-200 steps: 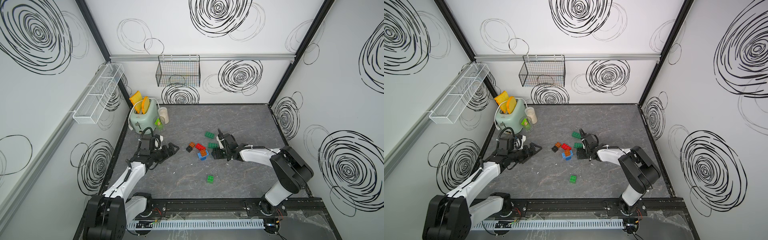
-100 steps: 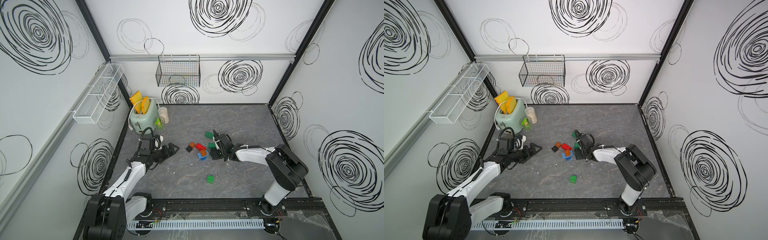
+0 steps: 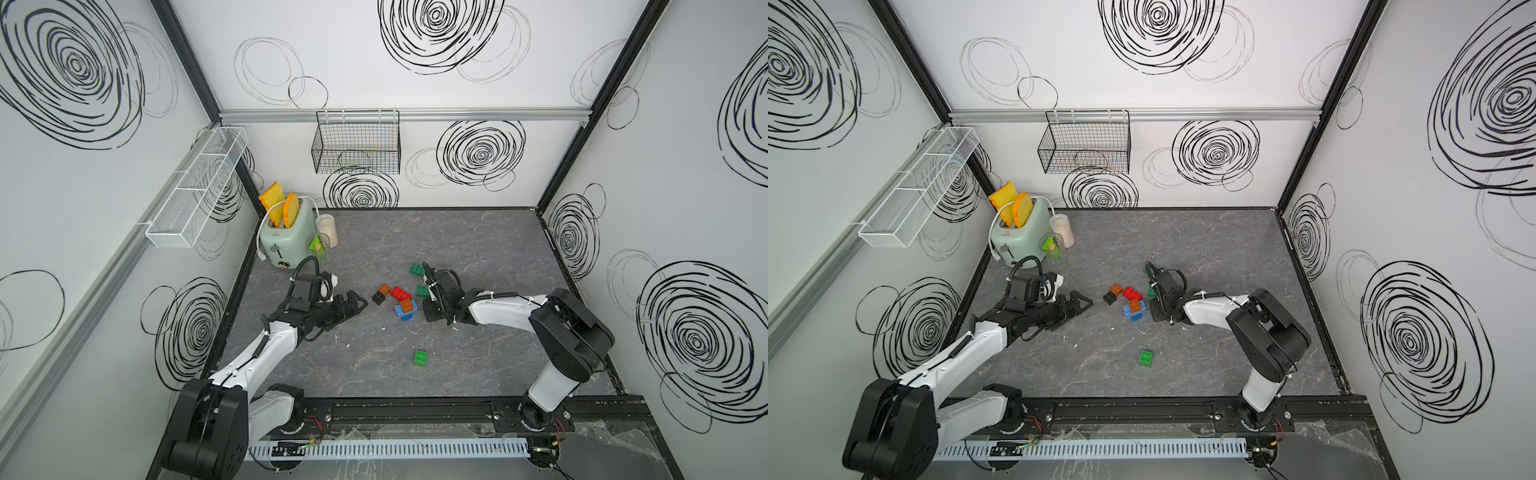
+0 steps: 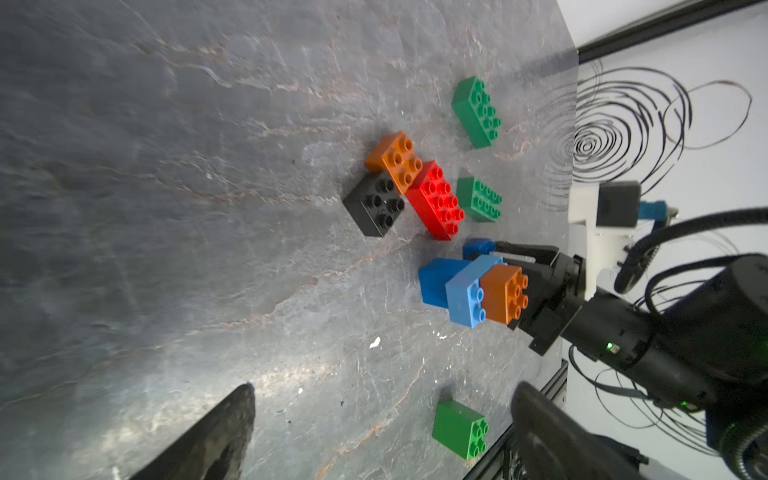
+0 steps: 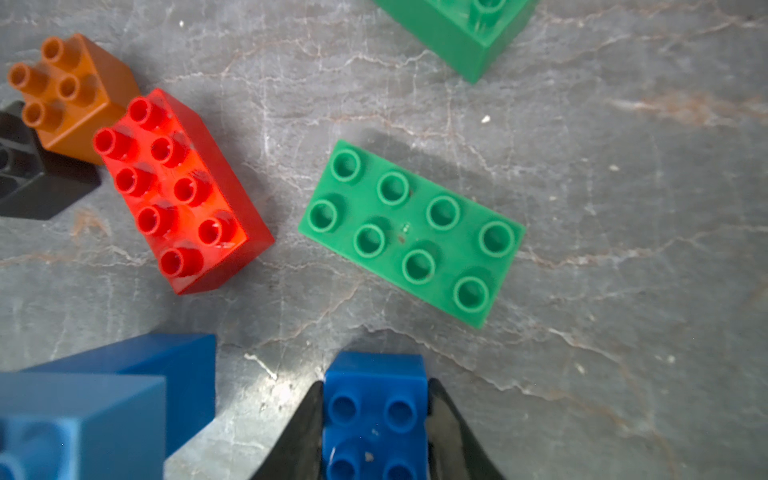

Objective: Assemble the letter f with lego
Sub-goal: Pick up the lego brick from the center of the board.

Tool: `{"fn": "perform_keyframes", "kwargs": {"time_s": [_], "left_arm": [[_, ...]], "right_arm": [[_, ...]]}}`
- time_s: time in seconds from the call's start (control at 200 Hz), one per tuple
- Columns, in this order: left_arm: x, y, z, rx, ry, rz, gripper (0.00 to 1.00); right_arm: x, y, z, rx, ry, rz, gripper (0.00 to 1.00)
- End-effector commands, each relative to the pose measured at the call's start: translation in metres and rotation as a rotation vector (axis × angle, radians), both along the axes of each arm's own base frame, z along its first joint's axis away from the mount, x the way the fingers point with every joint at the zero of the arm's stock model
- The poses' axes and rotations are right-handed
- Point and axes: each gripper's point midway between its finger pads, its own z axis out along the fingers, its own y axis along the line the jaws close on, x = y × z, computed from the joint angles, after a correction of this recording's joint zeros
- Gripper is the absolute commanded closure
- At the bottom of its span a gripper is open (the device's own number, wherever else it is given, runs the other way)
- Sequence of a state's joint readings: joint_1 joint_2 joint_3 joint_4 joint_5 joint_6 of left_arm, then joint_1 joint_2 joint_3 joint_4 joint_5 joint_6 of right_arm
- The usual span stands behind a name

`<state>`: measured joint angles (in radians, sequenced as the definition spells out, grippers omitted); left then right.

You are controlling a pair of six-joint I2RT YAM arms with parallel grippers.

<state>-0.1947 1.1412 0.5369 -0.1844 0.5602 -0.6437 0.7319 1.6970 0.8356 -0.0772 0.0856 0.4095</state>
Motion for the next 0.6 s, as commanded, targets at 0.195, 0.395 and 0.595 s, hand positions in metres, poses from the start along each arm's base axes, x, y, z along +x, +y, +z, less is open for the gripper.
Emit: {"fn": "perform_keyframes", "kwargs": {"time_s": [0.195, 0.395, 0.595], "left_arm": [[-0.018, -0.045, 0.005, -0.053, -0.019, -0.13, 0.02], [-0.019, -0.067, 0.002, -0.117, -0.029, -0.125, 0.02], [-0.012, -0.065, -0.006, -0.103, -0.038, -0.079, 0.02]], "right_arm": [[-0.008, -0.005, 0.015, -0.044, 0.03, 0.011, 0.65], [-0.003, -0.004, 0.055, -0.056, -0.01, 0.004, 0.65], [-0.007, 0.016, 0.091, -0.028, -0.045, 0.052, 0.64]]}}
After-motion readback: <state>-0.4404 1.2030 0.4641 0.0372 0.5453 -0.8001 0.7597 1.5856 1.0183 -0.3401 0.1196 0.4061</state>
